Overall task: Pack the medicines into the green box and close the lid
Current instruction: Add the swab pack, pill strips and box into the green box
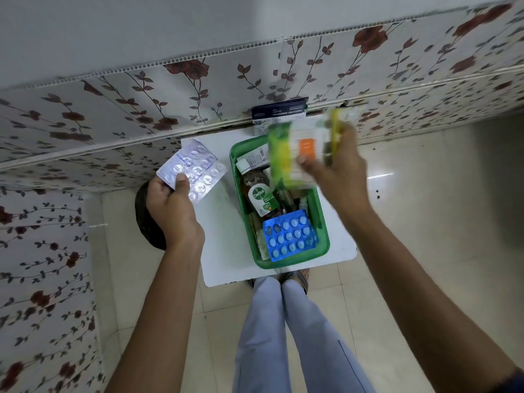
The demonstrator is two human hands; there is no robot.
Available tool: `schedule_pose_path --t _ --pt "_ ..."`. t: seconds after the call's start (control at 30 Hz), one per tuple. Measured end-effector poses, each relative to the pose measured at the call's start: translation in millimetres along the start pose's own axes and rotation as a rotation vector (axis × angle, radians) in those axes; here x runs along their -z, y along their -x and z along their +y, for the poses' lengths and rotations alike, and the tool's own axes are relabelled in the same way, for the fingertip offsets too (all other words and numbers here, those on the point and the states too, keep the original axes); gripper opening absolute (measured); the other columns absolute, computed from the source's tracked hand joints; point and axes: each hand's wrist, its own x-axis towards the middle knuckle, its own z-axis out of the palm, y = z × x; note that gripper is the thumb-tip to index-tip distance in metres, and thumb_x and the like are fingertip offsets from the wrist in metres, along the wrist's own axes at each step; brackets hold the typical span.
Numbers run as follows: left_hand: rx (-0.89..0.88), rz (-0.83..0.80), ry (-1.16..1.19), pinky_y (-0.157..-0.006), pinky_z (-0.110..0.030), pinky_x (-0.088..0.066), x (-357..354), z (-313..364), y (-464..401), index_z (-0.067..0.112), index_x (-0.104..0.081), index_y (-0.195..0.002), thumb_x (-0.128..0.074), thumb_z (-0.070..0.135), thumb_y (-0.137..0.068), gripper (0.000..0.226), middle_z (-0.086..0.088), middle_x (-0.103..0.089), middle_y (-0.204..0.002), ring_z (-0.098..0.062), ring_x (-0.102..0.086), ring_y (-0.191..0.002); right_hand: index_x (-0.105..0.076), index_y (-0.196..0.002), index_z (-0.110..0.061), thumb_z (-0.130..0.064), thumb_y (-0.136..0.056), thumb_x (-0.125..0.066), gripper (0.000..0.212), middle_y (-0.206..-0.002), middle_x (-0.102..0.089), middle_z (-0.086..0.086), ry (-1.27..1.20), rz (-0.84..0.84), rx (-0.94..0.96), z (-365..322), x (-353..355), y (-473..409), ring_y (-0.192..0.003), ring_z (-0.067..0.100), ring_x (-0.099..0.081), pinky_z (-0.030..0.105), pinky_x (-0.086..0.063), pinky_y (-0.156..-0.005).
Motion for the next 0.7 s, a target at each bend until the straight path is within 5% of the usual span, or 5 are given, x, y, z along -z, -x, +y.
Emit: schedule_pose_path --t 0.2,0.3,0.43,0.57,0.7 --pt "-0.011 -0.004 -0.012 -0.079 -0.034 -0.055 8 0 0 0.009 -0.062 -0.098 -0.056 0.005 -0.086 0.014 0.001 -0.068 -0.089 -0.015 -0.066 -0.080 -0.034 -0.135 -0.007 0.000 -0.078 -0.058 0.061 -0.136 -0.039 0.017 0.383 -0.050 0.231 24 -40 12 -0.124 0.030 -0.037 0.033 -0.034 -0.101" --pt "-0.009 -0.001 -0.013 -0.080 -0.036 -0.054 11 -1 -2 0.010 -0.061 -0.096 -0.056 0.005 -0.087 0.012 0.000 -0.068 -0.090 -0.017 -0.065 -0.083 -0.044 -0.128 -0.016 -0.007 -0.075 -0.059 0.055 -0.138 -0.041 0.014 0.737 0.029 0.354 36 -44 12 -0.127 0.034 -0.034 0.046 -0.030 -0.098" --pt "-0.012 -0.024 0.002 -0.081 -0.035 -0.054 10 1 2 0.002 -0.060 -0.106 -0.055 0.003 -0.087 0.020 -0.001 -0.068 -0.092 -0.017 -0.066 -0.085 -0.039 -0.133 -0.016 -0.015 -0.086 -0.047 0.048 -0.135 -0.048 0.011 1.076 -0.068 0.447 49 -46 15 -0.117 0.032 -0.046 0.043 -0.033 -0.092" --pt "-0.026 -0.081 -0.026 -0.081 -0.036 -0.053 6 6 10 0.016 -0.065 -0.091 -0.055 0.005 -0.087 0.015 0.003 -0.069 -0.089 -0.017 -0.065 -0.086 -0.026 -0.139 -0.008 -0.014 -0.092 -0.037 0.049 -0.136 -0.042 0.019 1.119 -0.160 0.463 47 -48 14 -0.106 0.034 -0.051 0.041 -0.040 -0.083" --pt "-0.080 -0.316 -0.172 -0.060 -0.018 -0.049 3 11 22 0.023 -0.064 -0.084 -0.054 0.007 -0.089 0.020 0.006 -0.068 -0.081 -0.002 -0.063 -0.068 -0.045 -0.130 -0.011 -0.021 -0.087 -0.054 0.045 -0.130 -0.047 0.017 0.843 -0.297 0.389 28 -31 -4 -0.107 0.033 -0.054 0.040 -0.047 -0.086"
